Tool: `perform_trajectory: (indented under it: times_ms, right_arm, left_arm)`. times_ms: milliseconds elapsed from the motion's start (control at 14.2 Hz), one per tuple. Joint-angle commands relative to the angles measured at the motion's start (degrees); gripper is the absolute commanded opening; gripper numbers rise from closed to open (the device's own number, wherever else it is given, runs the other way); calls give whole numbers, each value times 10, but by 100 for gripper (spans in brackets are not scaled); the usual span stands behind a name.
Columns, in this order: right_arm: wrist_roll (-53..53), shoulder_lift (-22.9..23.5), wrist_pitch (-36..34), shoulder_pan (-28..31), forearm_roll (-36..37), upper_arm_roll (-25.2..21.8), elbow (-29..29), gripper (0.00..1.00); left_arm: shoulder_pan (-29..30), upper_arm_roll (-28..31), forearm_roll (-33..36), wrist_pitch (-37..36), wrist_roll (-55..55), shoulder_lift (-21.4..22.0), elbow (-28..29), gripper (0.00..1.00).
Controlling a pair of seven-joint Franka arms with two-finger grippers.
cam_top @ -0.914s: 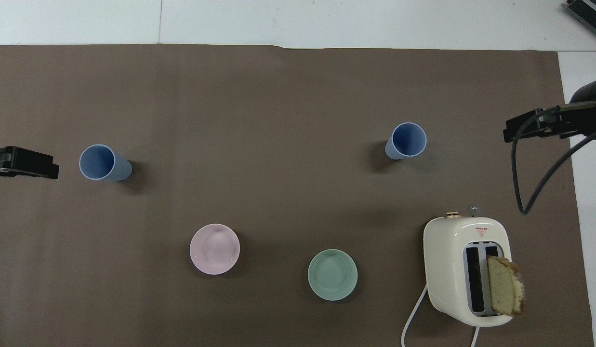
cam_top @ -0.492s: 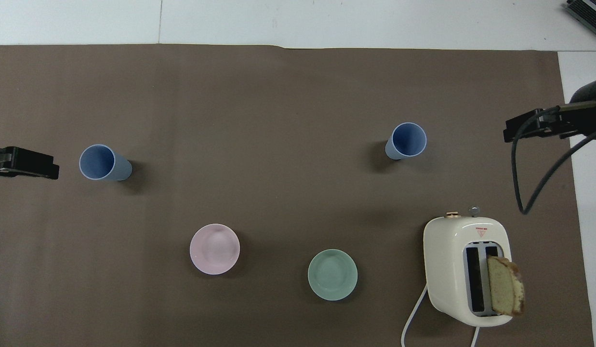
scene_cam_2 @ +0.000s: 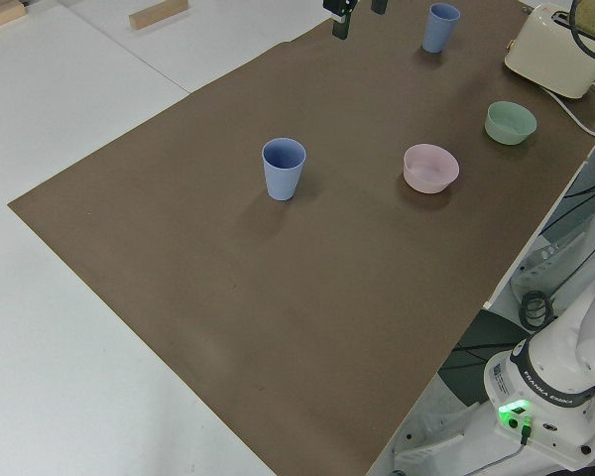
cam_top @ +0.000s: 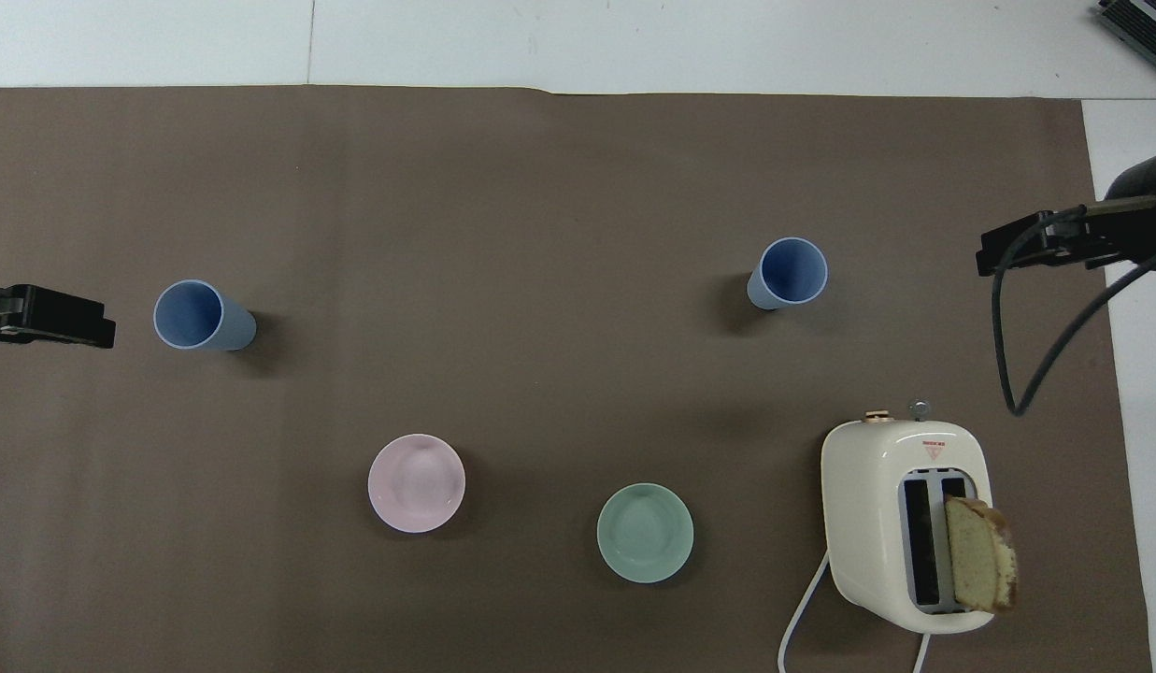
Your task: Stack blue cups with both arms
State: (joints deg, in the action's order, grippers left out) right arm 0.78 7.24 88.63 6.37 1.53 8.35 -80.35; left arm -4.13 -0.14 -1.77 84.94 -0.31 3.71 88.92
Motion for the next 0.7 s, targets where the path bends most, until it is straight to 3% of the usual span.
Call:
perform_trajectory:
  times_ms: [0, 633]
  right_arm:
    - [15, -14, 0, 8, -2, 3, -15, 100]
    - [15, -14, 0, 8, -2, 3, -15, 100]
  left_arm:
    - [1, 1, 2, 7, 4, 16, 20, 100]
    - [3, 3, 1, 23, 5, 16, 33, 100]
